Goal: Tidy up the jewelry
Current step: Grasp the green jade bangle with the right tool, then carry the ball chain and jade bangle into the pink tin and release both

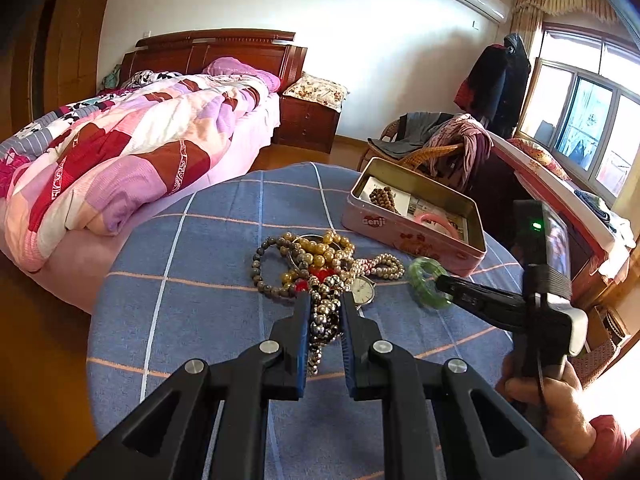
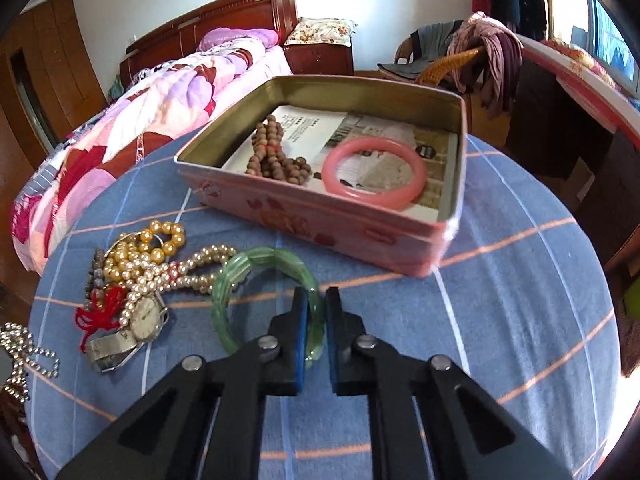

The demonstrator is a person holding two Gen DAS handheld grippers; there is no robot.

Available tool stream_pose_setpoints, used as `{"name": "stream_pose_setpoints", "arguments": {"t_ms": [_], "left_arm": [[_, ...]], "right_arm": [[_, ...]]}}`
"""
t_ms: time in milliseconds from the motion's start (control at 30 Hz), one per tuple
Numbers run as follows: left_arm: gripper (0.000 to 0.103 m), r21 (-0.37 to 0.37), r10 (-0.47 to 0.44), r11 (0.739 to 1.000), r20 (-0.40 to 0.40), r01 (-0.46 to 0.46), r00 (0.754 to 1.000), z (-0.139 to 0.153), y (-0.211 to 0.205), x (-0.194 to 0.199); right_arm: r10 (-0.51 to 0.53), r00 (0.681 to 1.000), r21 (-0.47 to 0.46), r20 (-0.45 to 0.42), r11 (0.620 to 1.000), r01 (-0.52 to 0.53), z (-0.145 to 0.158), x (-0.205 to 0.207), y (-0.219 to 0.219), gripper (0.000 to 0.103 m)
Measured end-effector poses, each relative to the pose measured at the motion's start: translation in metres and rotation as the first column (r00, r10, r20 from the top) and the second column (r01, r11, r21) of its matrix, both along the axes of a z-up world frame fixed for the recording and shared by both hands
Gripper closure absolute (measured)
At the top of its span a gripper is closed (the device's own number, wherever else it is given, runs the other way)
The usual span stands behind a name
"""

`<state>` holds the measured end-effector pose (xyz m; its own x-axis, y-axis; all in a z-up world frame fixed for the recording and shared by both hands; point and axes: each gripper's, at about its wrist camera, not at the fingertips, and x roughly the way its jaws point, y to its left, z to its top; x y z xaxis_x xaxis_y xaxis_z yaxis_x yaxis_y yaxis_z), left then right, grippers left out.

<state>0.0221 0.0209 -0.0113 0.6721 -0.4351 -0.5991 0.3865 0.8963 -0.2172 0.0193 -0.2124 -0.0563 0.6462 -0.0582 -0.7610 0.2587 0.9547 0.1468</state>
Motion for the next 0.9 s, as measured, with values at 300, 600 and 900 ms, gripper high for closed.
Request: {"name": "stream_pose_setpoints", "arguments": {"t_ms": [300,600,900], "left_arm": [[0.09,-0.002,-0.02,1.0,0.011,0.02,1.0,0.005,-0.007,-0.008],[0.09,-0.015,-0.077,0.997,-0.005,0.077,0.997,0.003,-0.025,-0.015],[0.09,-0.017,-0.147,0.989,0.044,0.148,0.988,0.016,-0.06,-0.001]], "right_arm": [[-0.033,0.995,0.008,0.094,0.999,0.032,0.036,-0.042,-0.006,0.092],[-0.057,0.986,-0.033,0.155,0.997,0.063,0.054,-0.062,-0.011,0.092],[-0.079,0.975,-0.039,0.209,0.995,0.089,0.069,-0.058,-0.026,0.092]]}}
